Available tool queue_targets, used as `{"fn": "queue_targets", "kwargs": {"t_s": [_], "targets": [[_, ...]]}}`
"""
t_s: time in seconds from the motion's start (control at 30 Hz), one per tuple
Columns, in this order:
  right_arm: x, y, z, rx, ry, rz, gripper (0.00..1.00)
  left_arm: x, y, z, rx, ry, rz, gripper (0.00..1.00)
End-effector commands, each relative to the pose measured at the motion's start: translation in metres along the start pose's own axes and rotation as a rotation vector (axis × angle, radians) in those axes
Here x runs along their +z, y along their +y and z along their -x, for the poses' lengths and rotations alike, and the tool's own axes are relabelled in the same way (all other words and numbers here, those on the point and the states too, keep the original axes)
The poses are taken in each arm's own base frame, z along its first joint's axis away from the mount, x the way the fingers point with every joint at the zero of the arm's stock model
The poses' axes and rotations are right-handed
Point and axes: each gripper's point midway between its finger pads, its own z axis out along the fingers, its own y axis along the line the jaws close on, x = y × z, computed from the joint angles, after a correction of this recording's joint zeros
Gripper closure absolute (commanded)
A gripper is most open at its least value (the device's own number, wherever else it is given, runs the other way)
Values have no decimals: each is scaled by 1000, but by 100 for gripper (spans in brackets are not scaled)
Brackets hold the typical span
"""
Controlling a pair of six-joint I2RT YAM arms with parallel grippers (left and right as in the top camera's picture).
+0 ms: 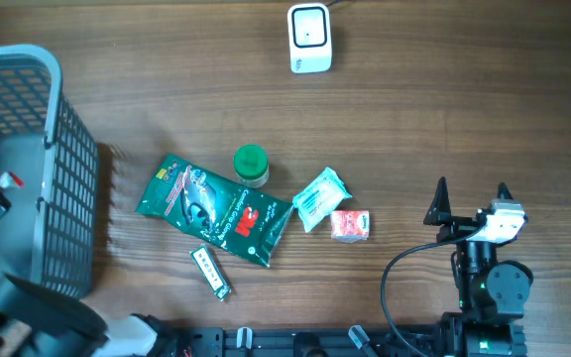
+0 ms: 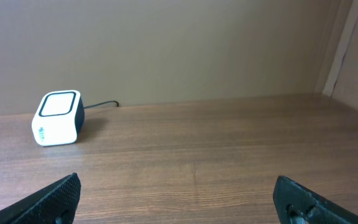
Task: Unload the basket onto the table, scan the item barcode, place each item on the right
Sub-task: 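Grasp the red stick-shaped packet with the left gripper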
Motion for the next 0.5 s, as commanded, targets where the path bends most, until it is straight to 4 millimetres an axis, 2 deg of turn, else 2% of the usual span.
{"fn": "queue_targets", "kwargs": {"t_s": [0.0, 0.07, 0.1, 0.17, 0.23, 0.3, 0.33, 0.37, 0.47], "targets": [[0, 0, 1, -9, -6, 3, 0, -54, -22, -8, 78, -46, -160, 96], [0, 0, 1, -9, -6, 3, 1, -81, -28, -13, 97, -60, -240, 96], [0, 0, 1, -9, -6, 3, 0, -104, -34, -21, 147, -57, -314, 96], [0, 0, 1, -9, -6, 3, 0, -130, -41, -35, 220, -31, -410, 96], [0, 0, 1, -9, -6, 3, 0, -171, -52, -61, 357, -9, -565, 96], [0, 0, 1, -9, -6, 3, 0, -209, -52, -93, 472, 16, -696, 96], [0, 0, 1, -9, -6, 3, 0, -217, -49, -102, 507, 30, -717, 96], [0, 0, 1, -9, -6, 3, 0, -225, -42, -121, 563, 71, -739, 96], [0, 0, 1, -9, -6, 3, 0, -228, -12, -172, 739, 205, -717, 96]]}}
